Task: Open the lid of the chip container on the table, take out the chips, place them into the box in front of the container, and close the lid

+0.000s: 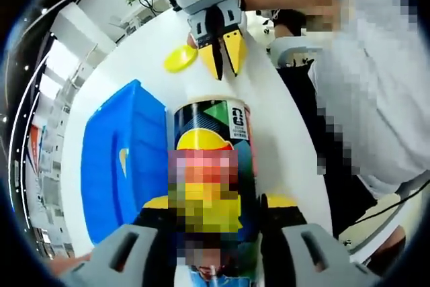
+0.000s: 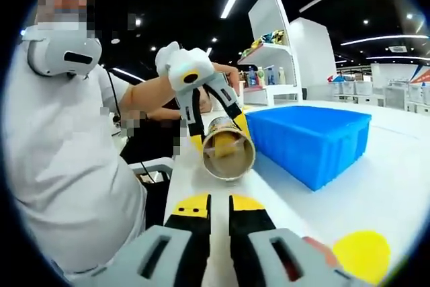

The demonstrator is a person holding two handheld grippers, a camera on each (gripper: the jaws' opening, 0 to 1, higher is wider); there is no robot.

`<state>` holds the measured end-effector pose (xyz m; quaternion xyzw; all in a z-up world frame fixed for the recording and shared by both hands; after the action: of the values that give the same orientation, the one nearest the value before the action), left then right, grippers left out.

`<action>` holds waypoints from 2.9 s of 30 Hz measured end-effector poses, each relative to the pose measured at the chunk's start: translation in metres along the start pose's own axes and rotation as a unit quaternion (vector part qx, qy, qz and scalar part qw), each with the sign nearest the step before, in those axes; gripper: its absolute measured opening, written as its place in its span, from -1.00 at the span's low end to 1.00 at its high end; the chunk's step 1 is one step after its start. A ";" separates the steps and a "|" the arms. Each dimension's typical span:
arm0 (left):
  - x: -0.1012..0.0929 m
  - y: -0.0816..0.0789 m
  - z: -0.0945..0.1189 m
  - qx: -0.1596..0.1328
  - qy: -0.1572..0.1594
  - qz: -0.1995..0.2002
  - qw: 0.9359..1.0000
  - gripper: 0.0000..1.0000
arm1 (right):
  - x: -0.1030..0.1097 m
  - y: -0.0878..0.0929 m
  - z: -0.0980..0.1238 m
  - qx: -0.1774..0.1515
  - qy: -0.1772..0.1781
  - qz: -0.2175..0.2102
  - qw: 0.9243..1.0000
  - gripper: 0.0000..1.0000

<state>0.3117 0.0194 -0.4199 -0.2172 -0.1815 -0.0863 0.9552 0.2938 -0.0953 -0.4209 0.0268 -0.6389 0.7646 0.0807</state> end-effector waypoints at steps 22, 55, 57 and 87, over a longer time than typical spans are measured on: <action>0.029 -0.037 0.054 -0.179 -0.051 0.107 0.977 -0.08 | 0.005 -0.009 -0.005 -0.017 0.005 0.000 1.000 -0.78; 0.036 -0.074 0.054 -0.433 -0.106 0.266 0.855 -0.07 | -0.002 -0.020 0.012 -0.050 0.040 -0.005 0.998 -0.79; 0.036 -0.074 0.054 -0.441 -0.104 0.271 0.849 -0.07 | -0.004 -0.019 0.014 -0.050 0.042 -0.005 0.998 -0.79; 0.041 -0.068 0.055 -0.483 -0.117 0.285 0.820 -0.06 | -0.036 -0.011 0.069 -0.043 0.236 0.009 0.971 -0.54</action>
<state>0.3153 -0.0200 -0.3318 -0.7014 -0.1572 0.1388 0.6812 0.3265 -0.1642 -0.4028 -0.1634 -0.6344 0.7218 0.2231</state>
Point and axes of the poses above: the point that each gripper's makers call its tool centre point, and the gripper's own axes: z roughly backward along the fingers, x roughly to its left, y roughly out of its underside, the point moved 1 cm from there along z, roughly backward along the fingers, and after that the axes turned 6 degrees about -y, right-handed, at the moved point
